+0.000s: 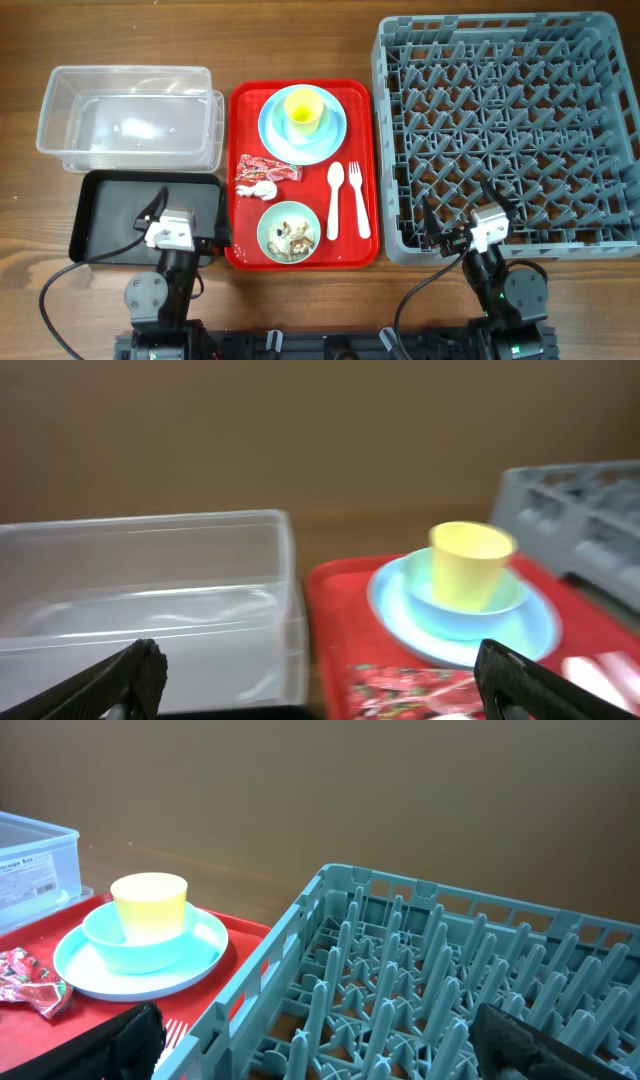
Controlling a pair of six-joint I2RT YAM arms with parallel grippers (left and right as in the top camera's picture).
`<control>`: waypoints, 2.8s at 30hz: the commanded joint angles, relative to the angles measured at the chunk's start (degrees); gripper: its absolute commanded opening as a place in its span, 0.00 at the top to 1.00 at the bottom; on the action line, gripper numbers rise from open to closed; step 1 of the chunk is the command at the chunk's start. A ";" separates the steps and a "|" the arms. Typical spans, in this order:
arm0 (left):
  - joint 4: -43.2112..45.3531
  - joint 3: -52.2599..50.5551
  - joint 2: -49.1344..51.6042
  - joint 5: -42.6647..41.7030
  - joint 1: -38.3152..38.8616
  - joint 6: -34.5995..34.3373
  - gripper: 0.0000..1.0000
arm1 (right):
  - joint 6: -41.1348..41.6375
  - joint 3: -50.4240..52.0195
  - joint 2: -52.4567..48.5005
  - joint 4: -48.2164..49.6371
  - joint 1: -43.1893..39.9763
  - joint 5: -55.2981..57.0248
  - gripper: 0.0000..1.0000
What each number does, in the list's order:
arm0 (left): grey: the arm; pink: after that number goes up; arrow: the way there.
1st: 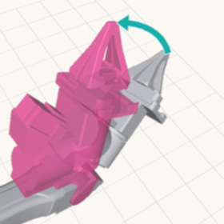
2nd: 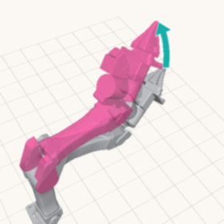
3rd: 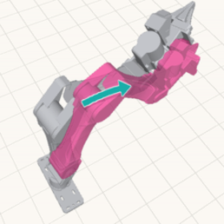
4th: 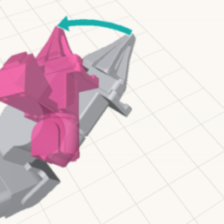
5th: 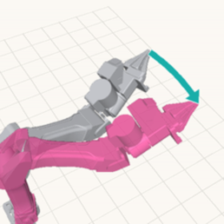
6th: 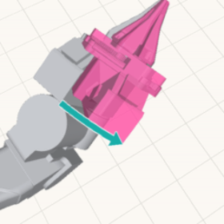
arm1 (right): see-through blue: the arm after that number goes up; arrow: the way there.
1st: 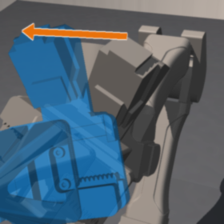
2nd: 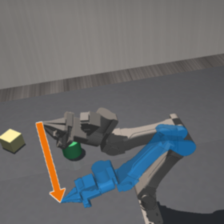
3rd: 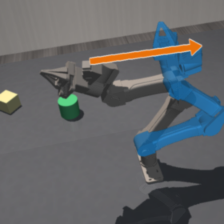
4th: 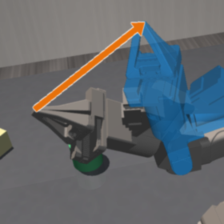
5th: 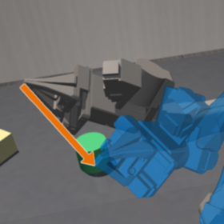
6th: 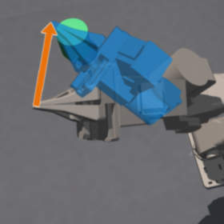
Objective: Sort waste into correct bins and load items into the dishwasher rack
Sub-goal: 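Reach the left gripper to the white tissue on the red tray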
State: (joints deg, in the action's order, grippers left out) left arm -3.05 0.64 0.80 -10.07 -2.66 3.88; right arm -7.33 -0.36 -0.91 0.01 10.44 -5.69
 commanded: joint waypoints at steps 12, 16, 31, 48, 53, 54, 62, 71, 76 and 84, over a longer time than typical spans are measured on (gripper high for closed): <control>-12.48 33.81 32.70 -18.23 -0.35 -10.75 0.00 | -0.20 0.07 0.11 0.28 -0.07 0.33 0.00; -25.53 50.21 48.61 -26.03 -0.35 -10.78 0.00 | -0.20 0.07 0.11 0.28 -0.07 0.35 0.00; -38.14 58.66 68.65 -28.44 -0.35 -13.46 0.01 | -0.17 0.07 0.11 0.28 -0.07 0.35 0.00; -46.45 58.62 68.65 -7.96 8.41 -21.33 0.00 | -0.20 0.07 0.11 0.28 -0.07 0.35 0.00; -44.41 58.62 68.65 -6.69 10.03 -22.21 0.00 | -0.17 0.07 0.11 0.28 -0.07 0.35 0.00; -44.06 58.62 68.65 -6.54 10.03 -22.86 0.00 | -0.20 0.07 0.11 0.28 -0.07 0.35 0.00; -43.69 58.62 68.65 -6.58 10.05 -24.13 0.00 | -0.20 0.07 0.11 0.28 -0.07 0.35 0.00; -43.63 58.62 68.65 -6.56 10.05 -24.11 0.00 | -0.17 0.07 0.11 0.28 -0.07 0.35 0.00; -43.43 58.62 68.65 -6.58 10.05 -24.09 0.00 | -0.20 0.07 0.11 0.28 -0.07 0.35 0.00; -44.22 58.62 68.65 -8.50 10.05 -25.27 0.00 | -0.20 0.07 0.11 0.28 -0.07 0.35 0.00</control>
State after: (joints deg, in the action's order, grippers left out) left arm -46.72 58.63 69.38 -17.45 7.14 -19.70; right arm -7.33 -0.36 -0.91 0.01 10.44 -5.69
